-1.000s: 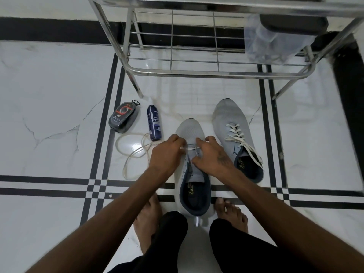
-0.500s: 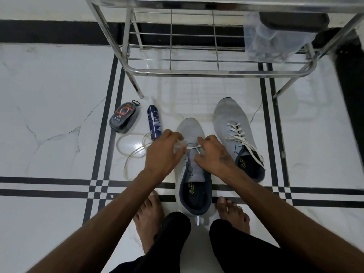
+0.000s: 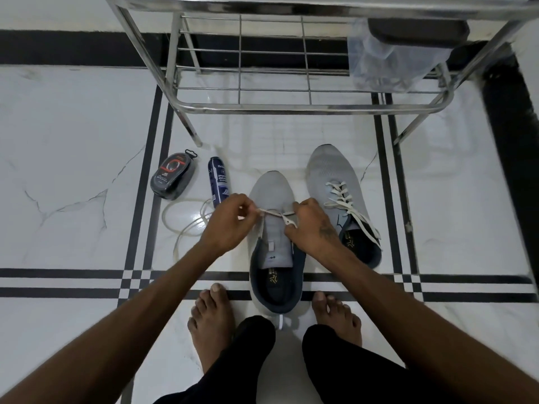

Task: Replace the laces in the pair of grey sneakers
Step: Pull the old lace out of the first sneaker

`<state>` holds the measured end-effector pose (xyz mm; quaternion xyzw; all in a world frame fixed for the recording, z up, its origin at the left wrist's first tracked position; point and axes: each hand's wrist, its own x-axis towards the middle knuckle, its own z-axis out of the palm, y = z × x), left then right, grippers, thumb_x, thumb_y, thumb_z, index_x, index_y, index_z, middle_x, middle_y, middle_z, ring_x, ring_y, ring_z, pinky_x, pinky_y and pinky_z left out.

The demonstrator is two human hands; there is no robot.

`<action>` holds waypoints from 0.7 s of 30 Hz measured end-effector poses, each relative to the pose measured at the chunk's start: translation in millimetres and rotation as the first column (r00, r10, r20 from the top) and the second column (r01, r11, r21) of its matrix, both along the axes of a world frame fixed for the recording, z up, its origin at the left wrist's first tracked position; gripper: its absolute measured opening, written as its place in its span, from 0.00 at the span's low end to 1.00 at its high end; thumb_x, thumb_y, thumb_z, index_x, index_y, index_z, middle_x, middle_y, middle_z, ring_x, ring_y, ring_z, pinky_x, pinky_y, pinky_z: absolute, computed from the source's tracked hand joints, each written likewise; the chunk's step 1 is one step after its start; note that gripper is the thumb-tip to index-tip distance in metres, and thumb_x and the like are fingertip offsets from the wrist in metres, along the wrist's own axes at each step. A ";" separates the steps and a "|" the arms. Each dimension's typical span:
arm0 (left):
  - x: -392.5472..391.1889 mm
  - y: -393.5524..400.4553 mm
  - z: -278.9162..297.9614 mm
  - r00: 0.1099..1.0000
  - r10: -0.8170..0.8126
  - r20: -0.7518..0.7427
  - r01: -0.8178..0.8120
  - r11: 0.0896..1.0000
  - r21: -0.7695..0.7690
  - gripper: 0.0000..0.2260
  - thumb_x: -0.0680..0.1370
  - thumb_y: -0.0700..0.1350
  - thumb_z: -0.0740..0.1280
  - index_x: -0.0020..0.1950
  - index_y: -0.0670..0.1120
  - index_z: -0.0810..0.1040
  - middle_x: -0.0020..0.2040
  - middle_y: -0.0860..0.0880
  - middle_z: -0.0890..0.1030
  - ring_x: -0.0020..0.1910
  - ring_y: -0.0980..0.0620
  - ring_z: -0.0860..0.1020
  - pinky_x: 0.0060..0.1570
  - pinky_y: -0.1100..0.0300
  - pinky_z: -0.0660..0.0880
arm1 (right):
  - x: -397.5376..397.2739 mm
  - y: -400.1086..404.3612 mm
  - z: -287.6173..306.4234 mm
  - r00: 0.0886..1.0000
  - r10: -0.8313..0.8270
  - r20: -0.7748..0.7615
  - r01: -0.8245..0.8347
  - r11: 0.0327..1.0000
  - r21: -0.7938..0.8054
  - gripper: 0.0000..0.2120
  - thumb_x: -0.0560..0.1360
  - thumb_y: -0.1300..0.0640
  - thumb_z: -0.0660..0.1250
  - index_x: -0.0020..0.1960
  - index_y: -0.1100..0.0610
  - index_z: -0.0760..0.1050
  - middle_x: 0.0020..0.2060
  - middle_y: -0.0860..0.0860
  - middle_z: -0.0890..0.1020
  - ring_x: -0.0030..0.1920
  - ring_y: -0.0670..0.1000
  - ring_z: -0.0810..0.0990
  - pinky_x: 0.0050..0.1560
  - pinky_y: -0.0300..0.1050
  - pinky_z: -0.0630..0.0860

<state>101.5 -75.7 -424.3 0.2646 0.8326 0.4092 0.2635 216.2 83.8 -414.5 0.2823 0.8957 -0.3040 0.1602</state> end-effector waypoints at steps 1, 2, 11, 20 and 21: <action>1.4 -4.7 -0.4 0.997 0.067 0.044 -0.067 0.998 0.003 0.04 0.79 0.44 0.69 0.44 0.47 0.76 0.47 0.49 0.81 0.43 0.54 0.80 0.45 0.59 0.78 | -1.5 -2.8 0.3 1.000 0.015 -0.006 -0.015 1.000 -0.007 0.16 0.76 0.55 0.65 0.63 0.57 0.71 0.58 0.54 0.68 0.55 0.58 0.76 0.55 0.50 0.76; 3.4 -7.4 -0.4 0.994 0.100 0.032 -0.099 0.995 -0.024 0.03 0.79 0.44 0.68 0.46 0.49 0.76 0.48 0.50 0.81 0.42 0.56 0.80 0.43 0.58 0.78 | -2.5 -6.7 0.4 0.999 0.038 -0.016 -0.039 0.999 -0.023 0.19 0.77 0.56 0.65 0.67 0.56 0.69 0.60 0.54 0.67 0.56 0.57 0.76 0.56 0.51 0.76; 10.3 34.7 7.6 0.777 -0.446 -0.444 0.224 0.856 -0.466 0.09 0.78 0.53 0.66 0.52 0.49 0.80 0.49 0.50 0.78 0.45 0.46 0.80 0.36 0.57 0.67 | -5.4 -13.9 -4.7 0.997 0.072 -0.026 -0.074 0.995 -0.069 0.16 0.76 0.58 0.67 0.63 0.49 0.75 0.56 0.53 0.66 0.51 0.56 0.77 0.50 0.44 0.74; -14.1 -29.8 9.5 0.927 0.310 0.210 -0.307 0.951 -0.047 0.07 0.82 0.45 0.63 0.49 0.43 0.76 0.46 0.47 0.81 0.43 0.48 0.78 0.40 0.55 0.74 | 1.2 0.2 -11.2 0.998 0.031 0.060 -0.029 0.999 -0.038 0.15 0.76 0.55 0.64 0.62 0.55 0.73 0.54 0.55 0.66 0.54 0.59 0.75 0.54 0.48 0.76; -17.1 -36.7 8.9 0.939 0.317 0.131 -0.310 0.948 -0.073 0.07 0.82 0.45 0.63 0.51 0.43 0.77 0.49 0.47 0.81 0.44 0.47 0.79 0.43 0.54 0.75 | 1.1 -0.1 -11.6 0.997 0.030 0.065 -0.027 0.999 -0.044 0.16 0.76 0.55 0.64 0.63 0.54 0.73 0.55 0.55 0.66 0.55 0.59 0.74 0.54 0.47 0.75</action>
